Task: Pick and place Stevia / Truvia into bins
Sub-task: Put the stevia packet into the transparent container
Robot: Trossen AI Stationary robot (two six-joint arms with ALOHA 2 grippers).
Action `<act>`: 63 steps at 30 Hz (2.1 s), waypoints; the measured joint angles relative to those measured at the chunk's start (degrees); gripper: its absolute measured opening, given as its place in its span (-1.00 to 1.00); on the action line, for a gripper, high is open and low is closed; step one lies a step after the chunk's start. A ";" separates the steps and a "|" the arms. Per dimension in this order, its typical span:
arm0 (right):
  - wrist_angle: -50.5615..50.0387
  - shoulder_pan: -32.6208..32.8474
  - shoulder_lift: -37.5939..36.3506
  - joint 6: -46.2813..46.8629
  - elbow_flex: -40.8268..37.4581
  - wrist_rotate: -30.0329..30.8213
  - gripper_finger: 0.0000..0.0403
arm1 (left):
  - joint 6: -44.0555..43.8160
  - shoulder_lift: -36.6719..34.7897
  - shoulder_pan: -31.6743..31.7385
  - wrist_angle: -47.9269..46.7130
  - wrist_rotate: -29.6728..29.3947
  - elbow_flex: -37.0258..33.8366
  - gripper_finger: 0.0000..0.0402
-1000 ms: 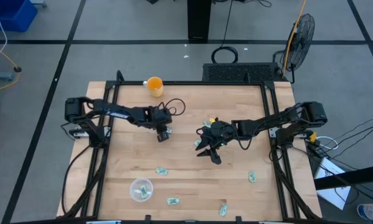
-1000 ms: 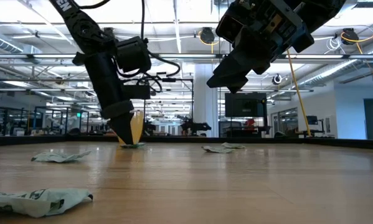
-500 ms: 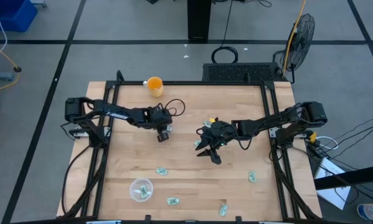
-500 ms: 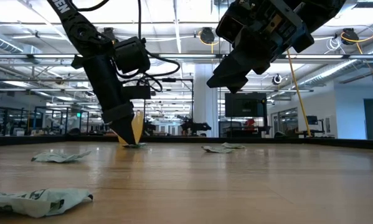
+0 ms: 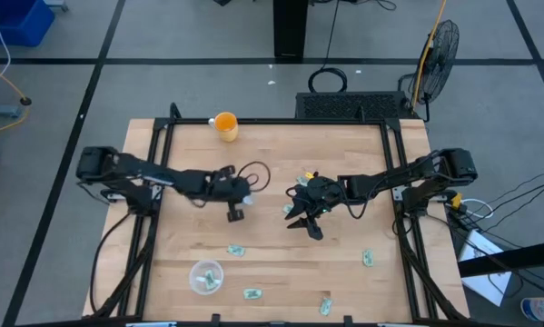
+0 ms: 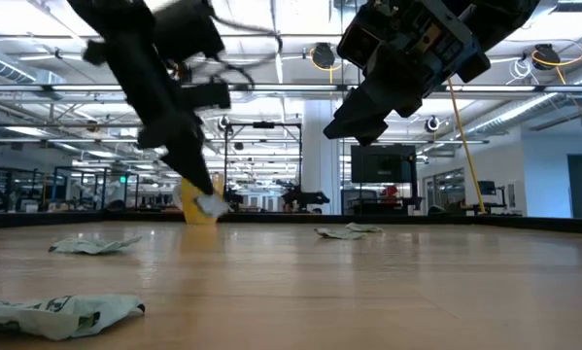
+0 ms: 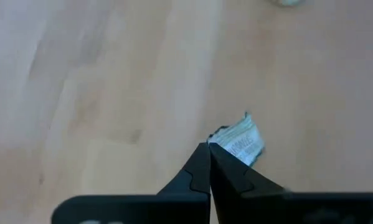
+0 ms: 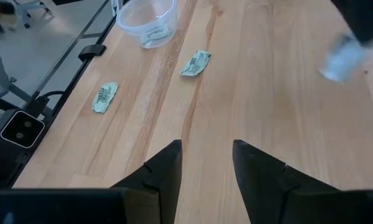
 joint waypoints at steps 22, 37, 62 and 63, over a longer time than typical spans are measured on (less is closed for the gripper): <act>0.38 -0.01 0.00 -1.08 -0.01 0.15 -0.33 | -48.32 -15.94 -45.41 -11.38 0.13 -0.28 -1.00; 0.37 -0.02 0.01 -1.08 -0.01 0.20 -0.33 | -55.08 -2.90 -42.62 -7.03 6.60 -0.28 -0.94; 0.37 0.00 0.00 -1.09 0.01 0.07 -0.33 | -53.97 -7.64 -39.02 -3.93 10.32 -0.28 -0.73; 0.39 0.00 0.01 -1.10 0.01 0.07 -0.33 | -53.89 -8.58 -39.03 -4.11 10.09 -0.28 -0.76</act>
